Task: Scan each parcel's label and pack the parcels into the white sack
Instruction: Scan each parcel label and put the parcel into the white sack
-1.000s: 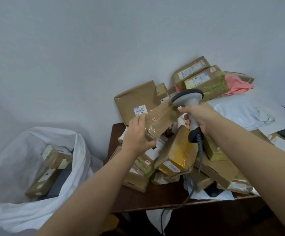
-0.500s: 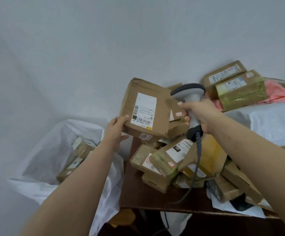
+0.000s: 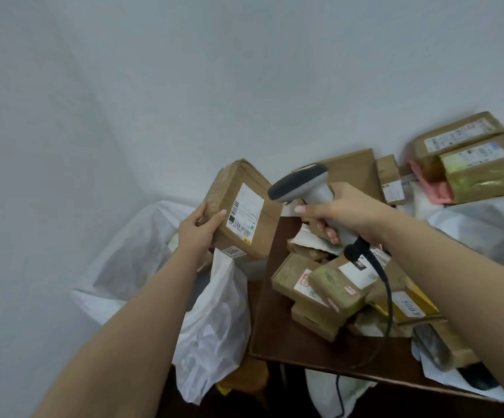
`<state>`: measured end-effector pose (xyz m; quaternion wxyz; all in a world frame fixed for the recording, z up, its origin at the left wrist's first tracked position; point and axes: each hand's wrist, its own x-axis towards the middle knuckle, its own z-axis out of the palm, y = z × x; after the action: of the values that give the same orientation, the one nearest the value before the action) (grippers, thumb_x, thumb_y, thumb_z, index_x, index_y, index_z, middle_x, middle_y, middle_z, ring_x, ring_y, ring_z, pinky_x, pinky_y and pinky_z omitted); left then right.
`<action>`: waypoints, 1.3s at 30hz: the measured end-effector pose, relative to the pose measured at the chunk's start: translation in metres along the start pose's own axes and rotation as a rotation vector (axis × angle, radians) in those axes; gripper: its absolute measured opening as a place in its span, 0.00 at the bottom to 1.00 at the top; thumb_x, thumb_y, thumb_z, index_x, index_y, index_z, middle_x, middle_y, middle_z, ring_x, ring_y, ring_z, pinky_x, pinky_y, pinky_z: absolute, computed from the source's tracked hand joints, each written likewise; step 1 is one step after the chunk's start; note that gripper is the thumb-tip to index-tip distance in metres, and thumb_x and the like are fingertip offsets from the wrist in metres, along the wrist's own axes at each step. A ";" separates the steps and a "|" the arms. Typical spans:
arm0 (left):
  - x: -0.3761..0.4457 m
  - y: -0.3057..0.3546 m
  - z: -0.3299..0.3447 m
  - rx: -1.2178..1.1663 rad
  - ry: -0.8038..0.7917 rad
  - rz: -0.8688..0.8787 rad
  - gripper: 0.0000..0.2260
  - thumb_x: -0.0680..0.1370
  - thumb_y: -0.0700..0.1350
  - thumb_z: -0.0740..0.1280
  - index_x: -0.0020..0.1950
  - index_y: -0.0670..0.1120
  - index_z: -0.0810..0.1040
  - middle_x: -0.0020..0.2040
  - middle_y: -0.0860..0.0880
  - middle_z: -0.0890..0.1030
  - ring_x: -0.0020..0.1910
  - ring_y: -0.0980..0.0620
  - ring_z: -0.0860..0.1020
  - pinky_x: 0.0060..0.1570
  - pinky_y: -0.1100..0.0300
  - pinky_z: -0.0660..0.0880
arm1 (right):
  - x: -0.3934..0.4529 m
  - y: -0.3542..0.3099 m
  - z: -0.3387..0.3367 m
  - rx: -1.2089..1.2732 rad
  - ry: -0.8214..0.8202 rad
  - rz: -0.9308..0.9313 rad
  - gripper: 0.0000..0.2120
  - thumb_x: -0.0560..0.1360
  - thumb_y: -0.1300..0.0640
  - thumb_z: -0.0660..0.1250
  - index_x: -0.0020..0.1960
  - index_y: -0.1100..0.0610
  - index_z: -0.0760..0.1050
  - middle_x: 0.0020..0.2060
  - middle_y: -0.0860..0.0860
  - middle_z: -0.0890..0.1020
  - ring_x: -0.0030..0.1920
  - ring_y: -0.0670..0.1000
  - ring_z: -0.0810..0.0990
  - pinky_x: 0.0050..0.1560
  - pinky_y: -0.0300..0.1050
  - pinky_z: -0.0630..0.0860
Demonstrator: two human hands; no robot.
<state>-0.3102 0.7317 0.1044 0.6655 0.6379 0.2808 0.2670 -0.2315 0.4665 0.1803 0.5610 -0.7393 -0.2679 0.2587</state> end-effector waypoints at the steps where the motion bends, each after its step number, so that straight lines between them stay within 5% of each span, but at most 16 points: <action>1: 0.000 0.002 -0.006 0.018 -0.006 -0.002 0.31 0.72 0.46 0.76 0.73 0.47 0.70 0.64 0.48 0.78 0.56 0.50 0.80 0.53 0.50 0.80 | 0.001 -0.001 0.005 0.000 -0.024 -0.013 0.14 0.76 0.55 0.71 0.39 0.61 0.70 0.24 0.54 0.72 0.23 0.51 0.68 0.29 0.45 0.69; 9: 0.008 0.015 -0.038 0.089 -0.047 0.013 0.21 0.79 0.49 0.67 0.72 0.49 0.71 0.60 0.52 0.78 0.47 0.61 0.77 0.50 0.51 0.78 | 0.006 -0.007 0.030 -0.068 -0.077 -0.096 0.22 0.73 0.43 0.72 0.43 0.63 0.74 0.32 0.61 0.74 0.25 0.53 0.69 0.28 0.43 0.72; 16: 0.012 0.014 -0.052 0.143 -0.053 -0.001 0.20 0.79 0.51 0.67 0.71 0.52 0.73 0.62 0.50 0.79 0.51 0.54 0.77 0.58 0.43 0.75 | 0.006 -0.015 0.040 -0.144 -0.075 -0.101 0.21 0.75 0.47 0.71 0.35 0.62 0.71 0.22 0.54 0.72 0.22 0.52 0.69 0.29 0.44 0.72; 22: 0.016 0.013 -0.055 0.159 -0.052 0.007 0.20 0.80 0.50 0.67 0.71 0.51 0.73 0.60 0.51 0.78 0.47 0.58 0.77 0.46 0.55 0.75 | 0.005 -0.019 0.044 -0.132 -0.053 -0.103 0.22 0.76 0.50 0.71 0.32 0.61 0.69 0.19 0.52 0.71 0.21 0.51 0.67 0.28 0.44 0.70; 33: 0.018 0.013 -0.049 0.209 -0.059 0.005 0.20 0.80 0.50 0.66 0.72 0.50 0.72 0.60 0.50 0.77 0.54 0.51 0.76 0.50 0.52 0.73 | 0.011 -0.015 0.036 -0.146 -0.053 -0.138 0.19 0.75 0.51 0.72 0.33 0.60 0.69 0.20 0.52 0.71 0.21 0.50 0.67 0.31 0.47 0.70; 39: 0.015 0.011 -0.047 0.238 -0.019 0.006 0.19 0.80 0.50 0.67 0.71 0.50 0.73 0.59 0.51 0.78 0.46 0.58 0.76 0.45 0.56 0.75 | 0.017 -0.011 0.027 -0.138 -0.079 -0.144 0.20 0.75 0.51 0.72 0.32 0.60 0.69 0.20 0.52 0.72 0.21 0.50 0.67 0.29 0.45 0.70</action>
<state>-0.3332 0.7751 0.1137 0.5867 0.7158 0.3023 0.2280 -0.2391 0.4993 0.1827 0.5151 -0.7443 -0.3591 0.2275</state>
